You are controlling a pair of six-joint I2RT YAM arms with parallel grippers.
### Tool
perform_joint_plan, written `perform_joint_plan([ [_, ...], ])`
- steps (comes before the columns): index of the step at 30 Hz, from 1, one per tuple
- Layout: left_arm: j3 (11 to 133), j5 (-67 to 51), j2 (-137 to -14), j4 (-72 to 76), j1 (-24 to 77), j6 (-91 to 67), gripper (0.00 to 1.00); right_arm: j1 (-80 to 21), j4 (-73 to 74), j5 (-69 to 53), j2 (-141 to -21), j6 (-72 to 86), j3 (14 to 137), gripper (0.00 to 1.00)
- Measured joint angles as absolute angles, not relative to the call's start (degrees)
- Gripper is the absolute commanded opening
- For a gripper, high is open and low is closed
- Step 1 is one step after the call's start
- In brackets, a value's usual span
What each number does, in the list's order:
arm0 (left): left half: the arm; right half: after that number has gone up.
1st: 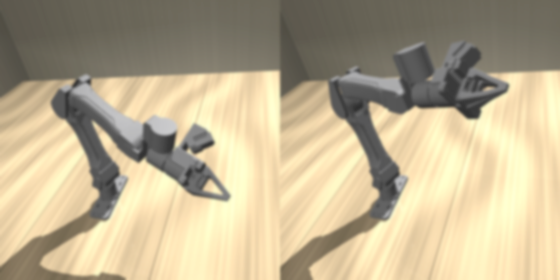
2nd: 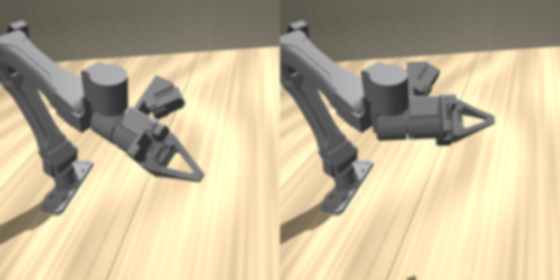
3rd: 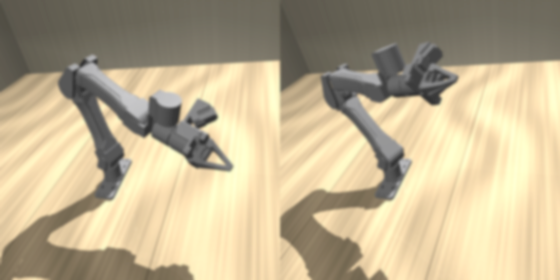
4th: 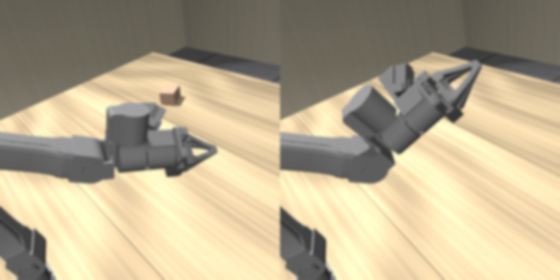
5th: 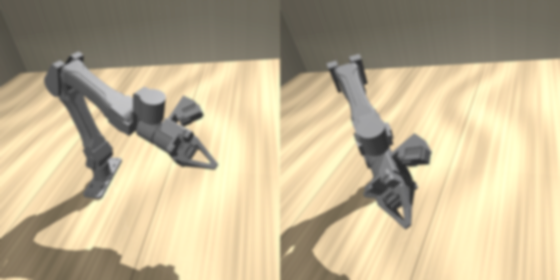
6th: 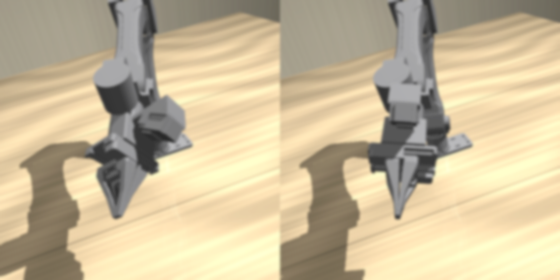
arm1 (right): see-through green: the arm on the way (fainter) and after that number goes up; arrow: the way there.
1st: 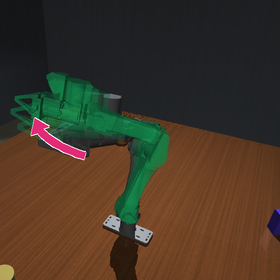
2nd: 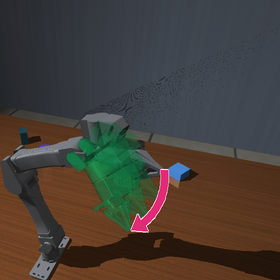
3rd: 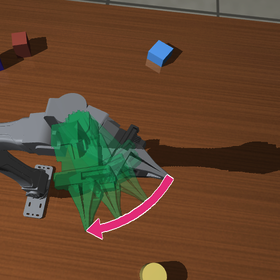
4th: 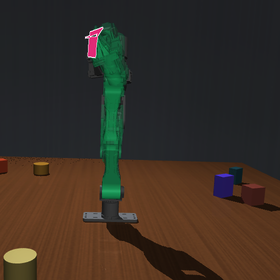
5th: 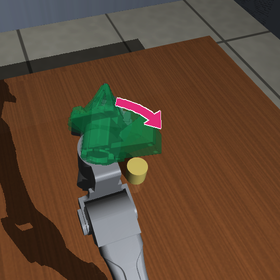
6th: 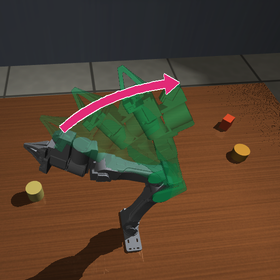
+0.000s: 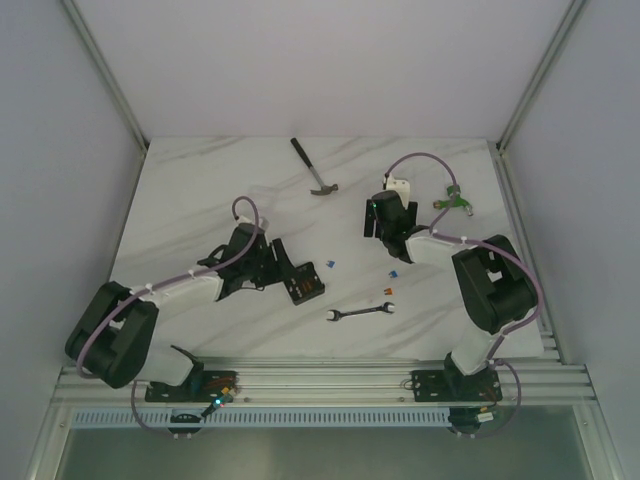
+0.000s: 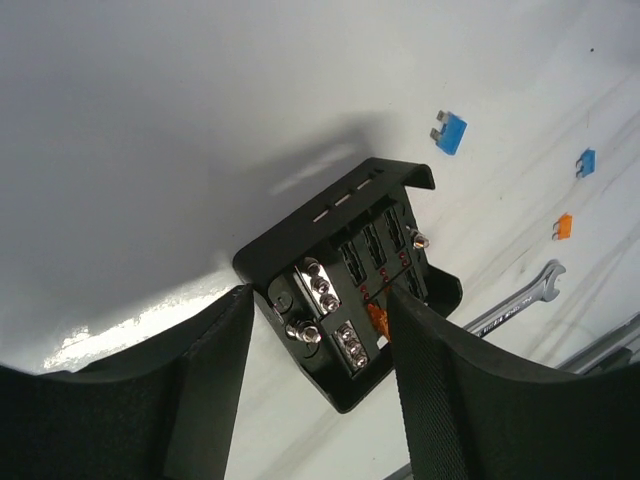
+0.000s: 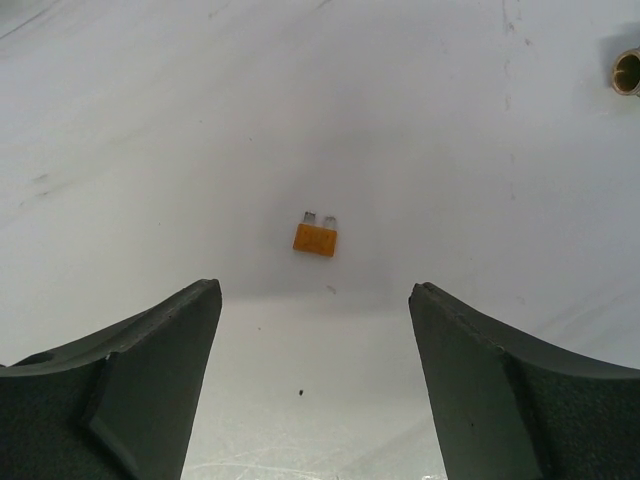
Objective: Snap on the fuse box
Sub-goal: Place the fuse box base at the center of the board.
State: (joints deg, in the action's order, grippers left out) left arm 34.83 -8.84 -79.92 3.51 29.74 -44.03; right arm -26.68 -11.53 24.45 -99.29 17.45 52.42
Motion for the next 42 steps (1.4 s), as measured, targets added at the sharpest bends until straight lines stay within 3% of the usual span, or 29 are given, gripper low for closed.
perform_joint_plan([
  [10, 38.17, -10.68, -86.21, 5.17, 29.89, -43.42, 0.64, -26.68, -11.92, 24.43, -99.29, 17.26, 52.4, 0.84],
  [19, 39.05, -11.27, -87.42, 6.46, 30.13, -42.98, 0.83, -26.65, -11.88, 25.17, -99.94, 17.47, 52.45, 0.81],
  [25, 38.33, -8.45, -84.38, 6.5, 30.13, -42.98, 0.89, -26.68, -10.98, 25.87, -102.5, 18.22, 53.82, 0.72],
  [42, 36.4, -3.31, -82.13, 6.28, 30.06, -43.03, 0.92, -26.65, -10.2, 28.58, -109.36, 20.99, 59.66, 0.42],
])
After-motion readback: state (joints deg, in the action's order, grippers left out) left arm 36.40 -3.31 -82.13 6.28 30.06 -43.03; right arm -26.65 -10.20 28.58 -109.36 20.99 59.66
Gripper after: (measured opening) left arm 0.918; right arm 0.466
